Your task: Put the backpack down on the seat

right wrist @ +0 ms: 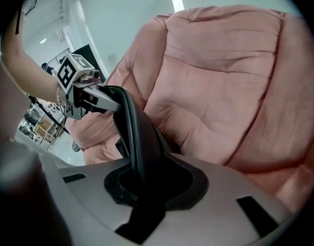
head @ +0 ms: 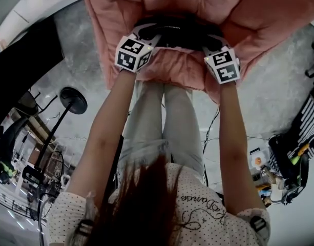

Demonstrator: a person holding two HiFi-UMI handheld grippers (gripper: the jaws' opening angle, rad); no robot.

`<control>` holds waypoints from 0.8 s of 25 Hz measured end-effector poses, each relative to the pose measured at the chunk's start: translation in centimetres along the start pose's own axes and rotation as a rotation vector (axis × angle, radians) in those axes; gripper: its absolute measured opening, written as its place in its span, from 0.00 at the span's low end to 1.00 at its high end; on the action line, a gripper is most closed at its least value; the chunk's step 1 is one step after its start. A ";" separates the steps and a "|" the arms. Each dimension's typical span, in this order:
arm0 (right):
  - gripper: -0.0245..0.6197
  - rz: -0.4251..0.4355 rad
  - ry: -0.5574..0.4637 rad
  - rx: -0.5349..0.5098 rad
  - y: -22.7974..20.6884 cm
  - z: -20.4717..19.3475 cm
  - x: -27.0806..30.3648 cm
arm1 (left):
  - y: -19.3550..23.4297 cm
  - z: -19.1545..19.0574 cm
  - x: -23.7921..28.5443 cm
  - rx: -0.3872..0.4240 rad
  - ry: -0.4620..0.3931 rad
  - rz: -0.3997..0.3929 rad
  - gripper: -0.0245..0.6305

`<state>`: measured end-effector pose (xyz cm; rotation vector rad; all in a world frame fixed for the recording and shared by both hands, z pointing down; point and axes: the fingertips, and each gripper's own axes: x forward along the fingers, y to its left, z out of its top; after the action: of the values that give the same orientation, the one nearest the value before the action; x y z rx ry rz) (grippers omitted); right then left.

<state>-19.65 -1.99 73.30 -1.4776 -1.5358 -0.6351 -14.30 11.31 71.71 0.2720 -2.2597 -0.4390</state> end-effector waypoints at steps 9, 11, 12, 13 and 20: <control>0.35 0.087 -0.066 0.082 0.6 0.5 -0.3 | 0.3 -0.5 -0.5 -0.091 0.005 0.051 0.18; 0.48 0.098 -0.087 0.089 0.9 1.1 -1.0 | 0.4 -0.6 -1.3 -0.104 0.012 0.063 0.21; 0.51 0.096 -0.093 0.086 1.1 1.5 -1.3 | 0.4 -0.8 -1.8 -0.110 0.014 0.065 0.23; 0.53 0.092 -0.095 0.080 1.4 1.8 -1.7 | 0.5 -0.9 -2.3 -0.115 0.017 0.066 0.24; 0.62 0.054 -0.185 0.076 1.4 3.7 -4.6 | 0.6 -0.5 -4.2 -0.117 -0.013 0.092 0.44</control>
<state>-19.71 -0.95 67.31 -1.5490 -1.6358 -0.4132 -11.24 13.11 69.41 0.1049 -2.2388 -0.5237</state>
